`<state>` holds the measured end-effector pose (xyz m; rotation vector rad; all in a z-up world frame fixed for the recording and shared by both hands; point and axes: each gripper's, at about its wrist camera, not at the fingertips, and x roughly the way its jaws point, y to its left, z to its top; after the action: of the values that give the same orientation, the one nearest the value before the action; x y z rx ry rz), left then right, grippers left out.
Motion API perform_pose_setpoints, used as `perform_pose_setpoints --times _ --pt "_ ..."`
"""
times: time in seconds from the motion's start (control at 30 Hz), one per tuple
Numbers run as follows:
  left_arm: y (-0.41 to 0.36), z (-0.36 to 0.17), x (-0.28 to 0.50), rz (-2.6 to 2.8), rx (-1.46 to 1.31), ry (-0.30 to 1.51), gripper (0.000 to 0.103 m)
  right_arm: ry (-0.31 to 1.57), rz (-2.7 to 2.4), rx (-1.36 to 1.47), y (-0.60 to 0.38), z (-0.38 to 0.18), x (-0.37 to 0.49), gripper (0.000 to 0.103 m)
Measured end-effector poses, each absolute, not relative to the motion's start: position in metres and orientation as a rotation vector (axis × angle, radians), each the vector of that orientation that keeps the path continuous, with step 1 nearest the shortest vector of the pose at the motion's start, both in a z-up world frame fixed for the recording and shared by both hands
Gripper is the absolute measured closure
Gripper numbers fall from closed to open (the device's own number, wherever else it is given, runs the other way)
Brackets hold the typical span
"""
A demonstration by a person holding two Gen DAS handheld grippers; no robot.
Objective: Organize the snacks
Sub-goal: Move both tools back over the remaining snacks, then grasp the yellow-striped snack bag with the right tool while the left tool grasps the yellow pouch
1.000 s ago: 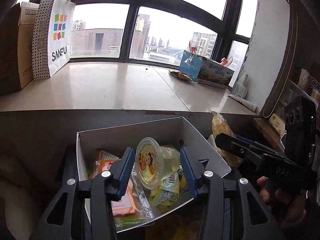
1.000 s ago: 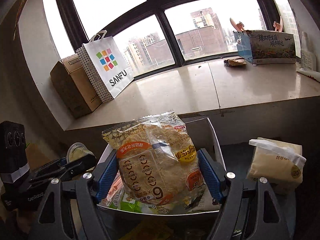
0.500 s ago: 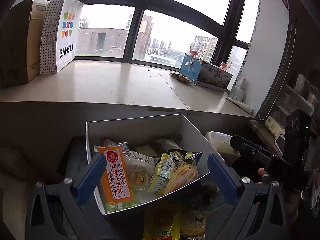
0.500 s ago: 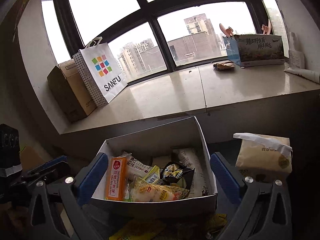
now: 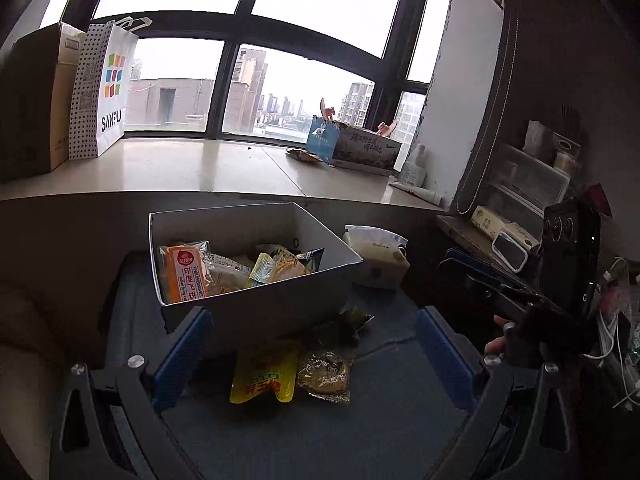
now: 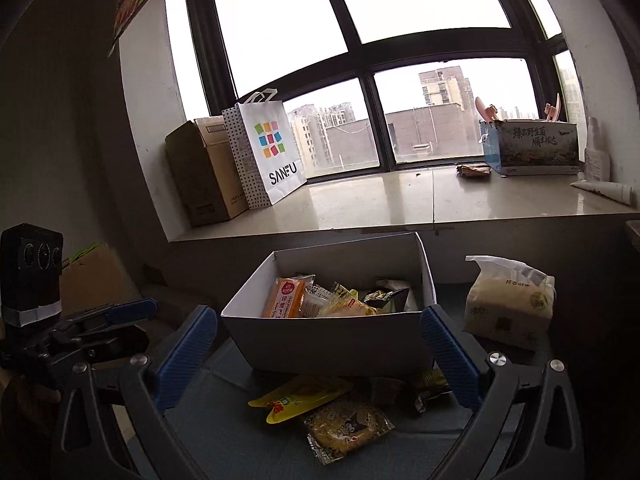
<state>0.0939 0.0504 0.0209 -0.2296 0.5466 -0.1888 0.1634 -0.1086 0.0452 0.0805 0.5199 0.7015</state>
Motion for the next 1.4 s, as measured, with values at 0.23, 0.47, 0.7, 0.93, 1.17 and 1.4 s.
perform_pose_setpoints --times 0.23,0.47,0.7,0.93,1.17,1.4 --pt "0.034 0.008 0.038 -0.206 -0.258 0.537 0.0 0.523 0.683 0.1 -0.155 0.023 0.098 0.0" --pt "0.027 -0.008 0.014 -0.221 -0.31 0.554 0.0 0.584 0.634 0.132 -0.193 0.0 0.068 0.0" --pt "0.019 -0.015 0.015 -0.212 -0.292 0.58 0.0 0.642 0.578 0.129 -0.195 -0.02 0.079 0.0" --pt "0.012 -0.022 0.015 -0.222 -0.268 0.606 0.0 0.691 0.569 0.002 -0.168 -0.043 0.113 0.0" --pt "0.014 -0.031 0.018 -0.219 -0.269 0.635 0.0 0.766 0.526 -0.227 -0.127 -0.071 0.198 0.0" --pt "0.027 -0.041 0.021 -0.194 -0.289 0.663 0.0 0.841 0.482 -0.391 -0.093 -0.106 0.262 0.0"
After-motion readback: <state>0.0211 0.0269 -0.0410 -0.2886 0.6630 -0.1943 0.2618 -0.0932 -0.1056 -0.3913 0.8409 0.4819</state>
